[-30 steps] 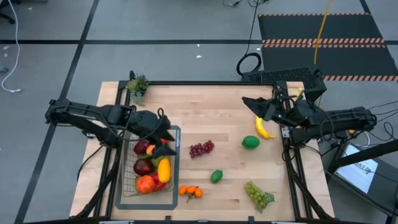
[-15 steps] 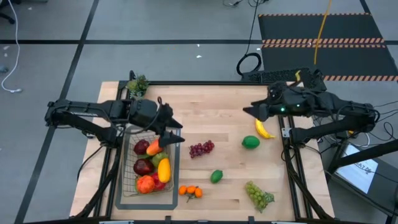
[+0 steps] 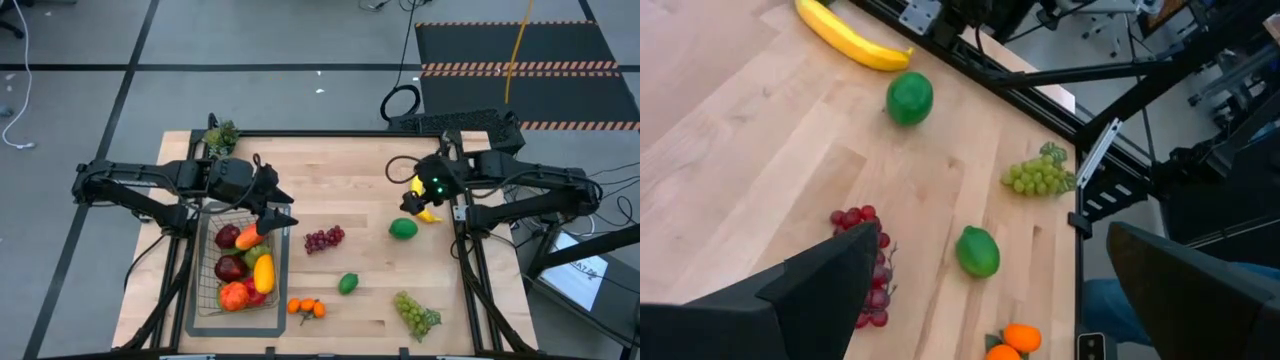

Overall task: Build produce basket
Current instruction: Put the middle green lime into the wire basket

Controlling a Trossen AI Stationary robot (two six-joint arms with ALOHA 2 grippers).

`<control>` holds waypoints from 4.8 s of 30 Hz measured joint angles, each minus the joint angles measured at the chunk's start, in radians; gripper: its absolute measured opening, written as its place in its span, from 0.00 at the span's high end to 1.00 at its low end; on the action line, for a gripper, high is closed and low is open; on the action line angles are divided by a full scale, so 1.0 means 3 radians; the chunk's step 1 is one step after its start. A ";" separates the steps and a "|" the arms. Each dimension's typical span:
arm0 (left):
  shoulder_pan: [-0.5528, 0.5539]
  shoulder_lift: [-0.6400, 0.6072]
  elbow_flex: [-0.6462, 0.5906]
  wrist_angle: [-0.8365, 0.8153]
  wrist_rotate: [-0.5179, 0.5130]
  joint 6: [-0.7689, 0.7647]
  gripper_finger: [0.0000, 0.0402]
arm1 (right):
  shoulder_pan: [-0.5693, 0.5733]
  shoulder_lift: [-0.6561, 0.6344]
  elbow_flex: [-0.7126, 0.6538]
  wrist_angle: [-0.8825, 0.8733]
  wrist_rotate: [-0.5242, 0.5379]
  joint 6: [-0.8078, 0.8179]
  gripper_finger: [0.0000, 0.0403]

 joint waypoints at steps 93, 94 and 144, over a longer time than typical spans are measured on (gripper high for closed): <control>0.0081 0.0001 -0.0003 0.1023 -0.1110 -0.1380 0.02 | -0.0003 0.0476 -0.1402 0.3089 -0.1246 -0.0099 0.19; 0.0084 0.0001 -0.0003 0.1022 -0.1070 -0.1450 0.02 | 0.0032 0.0453 -0.1403 0.3204 -0.1243 0.0093 0.19; 0.0100 0.0001 -0.0003 0.1343 -0.0943 -0.1444 0.02 | 0.0728 0.0408 -0.1044 0.6470 0.0555 -0.0497 0.19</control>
